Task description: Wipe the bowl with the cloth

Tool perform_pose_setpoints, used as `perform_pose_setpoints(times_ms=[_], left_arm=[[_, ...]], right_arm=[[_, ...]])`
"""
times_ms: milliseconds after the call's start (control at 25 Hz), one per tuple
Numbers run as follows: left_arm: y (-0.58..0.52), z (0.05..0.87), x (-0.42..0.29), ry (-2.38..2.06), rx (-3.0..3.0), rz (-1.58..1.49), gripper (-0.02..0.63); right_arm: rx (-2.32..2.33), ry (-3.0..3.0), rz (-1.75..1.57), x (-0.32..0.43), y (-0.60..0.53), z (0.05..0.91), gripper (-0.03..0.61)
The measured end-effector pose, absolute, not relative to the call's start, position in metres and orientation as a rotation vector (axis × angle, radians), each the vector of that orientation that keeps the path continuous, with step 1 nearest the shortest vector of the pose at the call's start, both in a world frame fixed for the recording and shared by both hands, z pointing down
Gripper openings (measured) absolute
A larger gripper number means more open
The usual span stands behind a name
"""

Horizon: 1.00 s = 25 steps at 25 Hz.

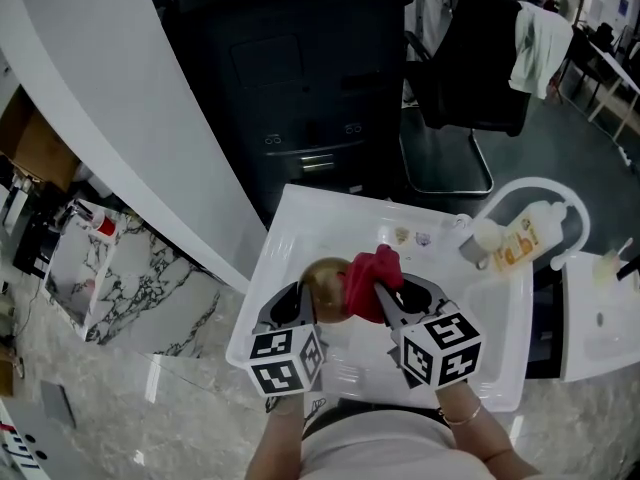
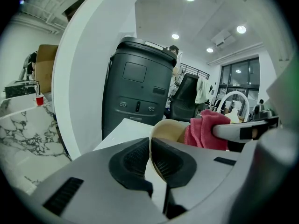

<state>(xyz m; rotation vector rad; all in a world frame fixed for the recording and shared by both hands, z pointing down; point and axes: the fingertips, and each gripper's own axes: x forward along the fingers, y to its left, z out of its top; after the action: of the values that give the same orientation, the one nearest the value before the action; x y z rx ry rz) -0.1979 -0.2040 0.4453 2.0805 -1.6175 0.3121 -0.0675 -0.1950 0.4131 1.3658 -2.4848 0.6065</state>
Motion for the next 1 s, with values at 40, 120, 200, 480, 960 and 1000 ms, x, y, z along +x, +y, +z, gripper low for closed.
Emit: perform_pose_setpoints(times_ms=[40,120,200,480,960,1000], left_arm=[[-0.205,0.445,-0.197,-1.615,2.081,0.311,0.032],[-0.208,0.446,-0.194,-1.608,2.083,0.31,0.032],[-0.211,0.447,-0.191,-1.6,2.086,0.314,0.032],[-0.227,0.463,-0.19,-1.57,2.064,0.36,0.032],[-0.274,0.536,-0.191,-1.541,1.93,0.464,0.032],[-0.277,0.542,-0.189,-1.533,1.922,0.473,0.032]], right_arm=[[1.371,-2.493,0.612,-0.066,-0.196,0.412,0.077],[1.389,-2.506,0.619,-0.063,-0.197,0.41,0.077],[1.409,-2.521,0.621,-0.06,-0.199,0.407,0.077],[1.528,-2.574,0.626,-0.04,-0.205,0.39,0.077],[1.662,-2.533,0.657,-0.006,-0.207,0.395,0.077],[1.667,-2.533,0.66,-0.004,-0.207,0.396,0.077]])
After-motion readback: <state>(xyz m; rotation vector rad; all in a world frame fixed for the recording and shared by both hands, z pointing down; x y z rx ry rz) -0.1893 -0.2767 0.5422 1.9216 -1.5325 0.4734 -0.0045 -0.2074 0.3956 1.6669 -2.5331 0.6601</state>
